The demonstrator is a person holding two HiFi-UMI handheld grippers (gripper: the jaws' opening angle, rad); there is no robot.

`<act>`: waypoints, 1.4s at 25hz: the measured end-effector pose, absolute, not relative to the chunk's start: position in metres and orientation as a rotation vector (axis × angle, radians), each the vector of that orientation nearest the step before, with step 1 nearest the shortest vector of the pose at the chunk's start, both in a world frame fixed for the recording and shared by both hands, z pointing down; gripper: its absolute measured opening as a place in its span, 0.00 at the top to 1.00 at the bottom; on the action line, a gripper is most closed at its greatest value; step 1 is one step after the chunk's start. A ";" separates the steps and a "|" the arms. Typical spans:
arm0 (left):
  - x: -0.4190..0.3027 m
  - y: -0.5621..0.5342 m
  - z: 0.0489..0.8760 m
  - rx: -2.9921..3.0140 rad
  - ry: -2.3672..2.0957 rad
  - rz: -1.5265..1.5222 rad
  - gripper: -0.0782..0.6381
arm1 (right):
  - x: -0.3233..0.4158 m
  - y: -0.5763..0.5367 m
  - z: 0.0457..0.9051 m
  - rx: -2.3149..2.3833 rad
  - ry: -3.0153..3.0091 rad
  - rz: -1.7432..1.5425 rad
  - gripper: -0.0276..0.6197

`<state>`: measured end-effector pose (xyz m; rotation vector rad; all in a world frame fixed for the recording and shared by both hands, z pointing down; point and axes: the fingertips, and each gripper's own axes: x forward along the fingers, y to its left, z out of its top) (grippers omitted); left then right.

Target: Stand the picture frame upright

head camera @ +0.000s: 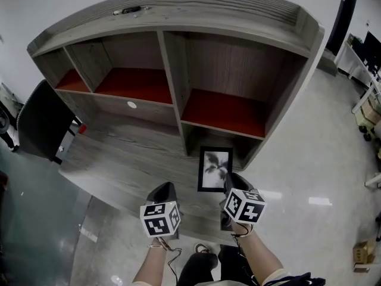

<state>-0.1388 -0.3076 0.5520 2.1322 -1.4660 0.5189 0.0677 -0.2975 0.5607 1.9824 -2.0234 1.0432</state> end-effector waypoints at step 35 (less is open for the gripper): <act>-0.149 -0.401 0.603 2.137 -1.629 0.353 0.87 | 0.091 -0.427 0.585 2.228 -2.098 0.683 0.83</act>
